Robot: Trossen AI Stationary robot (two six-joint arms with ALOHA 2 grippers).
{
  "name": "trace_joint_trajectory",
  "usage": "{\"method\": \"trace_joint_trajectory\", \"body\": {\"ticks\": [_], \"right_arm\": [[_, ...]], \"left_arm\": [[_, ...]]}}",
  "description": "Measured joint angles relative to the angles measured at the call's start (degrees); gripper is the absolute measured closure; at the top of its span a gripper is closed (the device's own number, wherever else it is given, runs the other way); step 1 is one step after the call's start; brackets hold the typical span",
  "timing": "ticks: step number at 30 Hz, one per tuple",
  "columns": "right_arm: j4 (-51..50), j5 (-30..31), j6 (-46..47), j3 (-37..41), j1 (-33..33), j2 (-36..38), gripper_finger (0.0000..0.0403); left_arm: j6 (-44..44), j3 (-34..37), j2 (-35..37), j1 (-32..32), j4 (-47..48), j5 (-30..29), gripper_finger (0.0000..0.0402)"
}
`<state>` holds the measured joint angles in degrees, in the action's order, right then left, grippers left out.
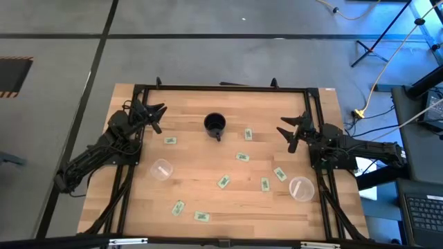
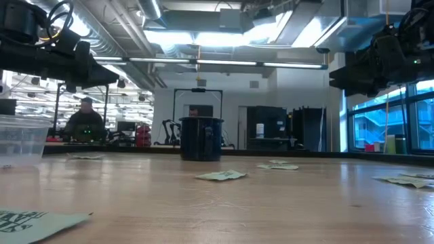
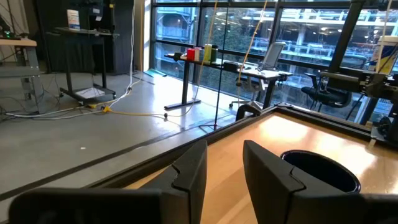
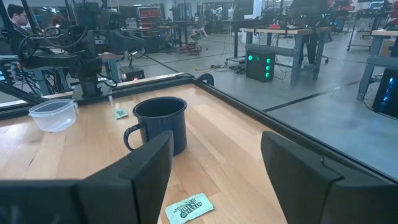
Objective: Pick and place Stevia / Truvia into bins
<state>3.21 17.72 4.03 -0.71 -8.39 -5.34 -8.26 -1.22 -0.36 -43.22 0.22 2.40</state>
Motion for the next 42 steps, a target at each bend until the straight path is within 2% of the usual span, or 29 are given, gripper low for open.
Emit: {"method": "trace_joint_trajectory", "body": {"ticks": [7,20,42], "right_arm": [[0.1,0.0,0.6,0.0,0.0,0.0,0.0156],[0.0,0.0,16.7,0.0,0.0,0.0,0.0156],[0.2,0.0,20.0,0.0,0.0,0.0,0.0156]], "left_arm": [[0.0,0.0,0.0,0.0,0.0,0.0,0.0302],[0.0,0.0,0.0,0.0,0.0,0.0,0.0302],[0.0,0.0,0.0,0.0,0.0,0.0,0.0302]]}}
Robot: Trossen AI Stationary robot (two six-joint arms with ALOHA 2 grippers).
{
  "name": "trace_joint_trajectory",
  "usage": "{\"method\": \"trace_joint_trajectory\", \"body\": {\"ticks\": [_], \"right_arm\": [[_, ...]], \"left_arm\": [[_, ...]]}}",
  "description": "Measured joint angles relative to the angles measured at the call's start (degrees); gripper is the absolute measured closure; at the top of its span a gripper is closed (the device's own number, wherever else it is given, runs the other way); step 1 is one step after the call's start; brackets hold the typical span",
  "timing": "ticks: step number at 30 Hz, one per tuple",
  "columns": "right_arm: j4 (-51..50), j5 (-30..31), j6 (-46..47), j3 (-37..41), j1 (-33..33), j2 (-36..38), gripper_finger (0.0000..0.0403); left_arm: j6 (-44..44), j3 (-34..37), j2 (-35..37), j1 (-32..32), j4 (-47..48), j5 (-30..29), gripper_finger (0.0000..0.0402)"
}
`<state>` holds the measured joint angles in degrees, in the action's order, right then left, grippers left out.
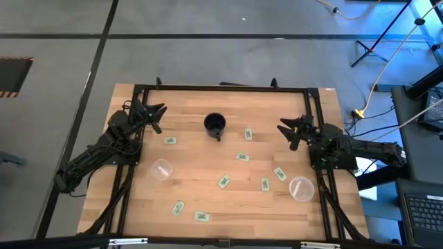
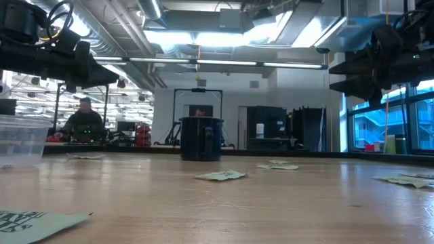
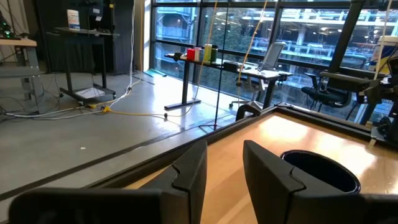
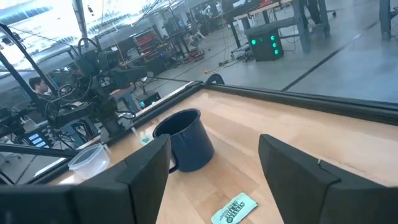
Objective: Pick and place Stevia / Truvia into bins
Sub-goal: Put the stevia packet into the right transparent container
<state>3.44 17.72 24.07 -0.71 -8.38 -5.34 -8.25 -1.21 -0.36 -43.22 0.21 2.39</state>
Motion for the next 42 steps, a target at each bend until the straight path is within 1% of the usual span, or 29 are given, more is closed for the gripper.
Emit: {"method": "trace_joint_trajectory", "body": {"ticks": [12,16,20,21,25,28,32,36,42], "right_arm": [[0.1,0.2,-0.6,0.0,0.0,0.0,0.0156],[1.7,-0.1,-7.5,-1.0,0.1,-0.5,0.0156],[0.6,-1.1,-12.9,-7.3,1.3,-3.9,0.0156],[-0.8,-1.1,-13.9,-9.2,1.5,-5.3,0.0156],[-8.6,-1.0,-12.9,-18.0,2.1,-12.7,0.0156],[-16.7,-0.9,-9.2,-24.4,2.1,-20.1,0.0156],[-23.4,-0.9,-2.7,-31.3,1.8,-30.0,0.0156],[-26.7,-0.9,-1.0,-36.3,1.1,-38.3,0.0156],[-25.4,-0.9,2.1,-40.4,-0.8,-48.9,0.0156]], "left_arm": [[0.0,0.0,0.0,0.0,0.0,0.0,0.0302],[0.0,0.0,0.0,0.0,0.0,0.0,0.0302],[0.0,0.0,0.0,0.0,0.0,0.0,0.0302],[0.0,0.0,0.0,0.0,0.0,0.0,0.0302],[0.0,0.0,0.0,0.0,0.0,0.0,0.0302],[0.0,0.0,0.0,0.0,0.0,0.0,0.0302],[0.0,0.0,0.0,0.0,0.0,0.0,0.0302],[0.0,0.0,0.0,0.0,0.0,-1.3,0.0302],[0.0,0.0,0.0,0.0,0.0,-1.4,0.0302]]}}
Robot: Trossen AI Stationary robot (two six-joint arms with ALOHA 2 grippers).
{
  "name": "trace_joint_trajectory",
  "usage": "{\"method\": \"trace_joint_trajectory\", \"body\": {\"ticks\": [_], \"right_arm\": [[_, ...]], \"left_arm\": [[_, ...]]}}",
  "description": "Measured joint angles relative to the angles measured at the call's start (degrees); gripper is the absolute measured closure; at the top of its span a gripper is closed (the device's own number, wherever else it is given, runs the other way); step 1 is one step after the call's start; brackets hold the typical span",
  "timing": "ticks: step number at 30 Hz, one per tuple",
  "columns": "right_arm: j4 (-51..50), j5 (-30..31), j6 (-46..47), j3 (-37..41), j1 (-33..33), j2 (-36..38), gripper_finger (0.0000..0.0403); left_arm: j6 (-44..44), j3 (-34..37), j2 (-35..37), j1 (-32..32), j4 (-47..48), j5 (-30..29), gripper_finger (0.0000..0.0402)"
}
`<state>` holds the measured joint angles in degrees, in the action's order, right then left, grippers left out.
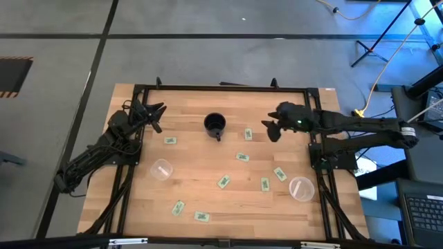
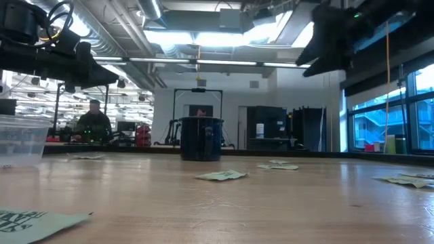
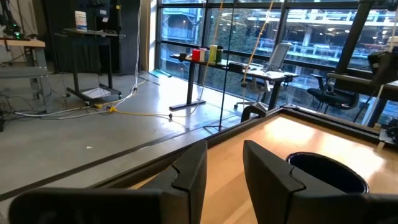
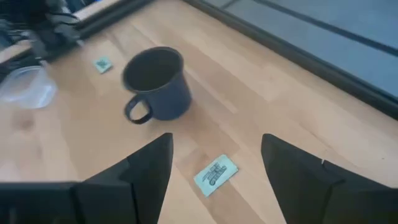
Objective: Pick and place Stevia / Truvia into bins
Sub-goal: Put the stevia packet into the right transparent container
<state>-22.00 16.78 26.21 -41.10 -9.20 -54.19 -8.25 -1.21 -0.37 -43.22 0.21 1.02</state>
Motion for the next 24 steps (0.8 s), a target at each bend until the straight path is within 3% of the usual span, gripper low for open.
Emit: {"method": "trace_joint_trajectory", "body": {"ticks": [11,16,24], "right_arm": [[3.0,-6.9,6.3,-1.9,-9.3,-19.5,0.0156],[7.5,-13.3,5.7,-2.0,-12.3,-26.4,0.0156],[10.6,-16.0,3.4,-2.0,-14.1,-33.8,0.0156]], "left_arm": [[0.0,0.0,0.0,0.0,0.0,0.0,0.0302],[0.0,0.0,0.0,0.0,-0.2,0.0,0.0302],[0.0,0.0,0.0,0.0,-0.2,0.0,0.0302]]}}
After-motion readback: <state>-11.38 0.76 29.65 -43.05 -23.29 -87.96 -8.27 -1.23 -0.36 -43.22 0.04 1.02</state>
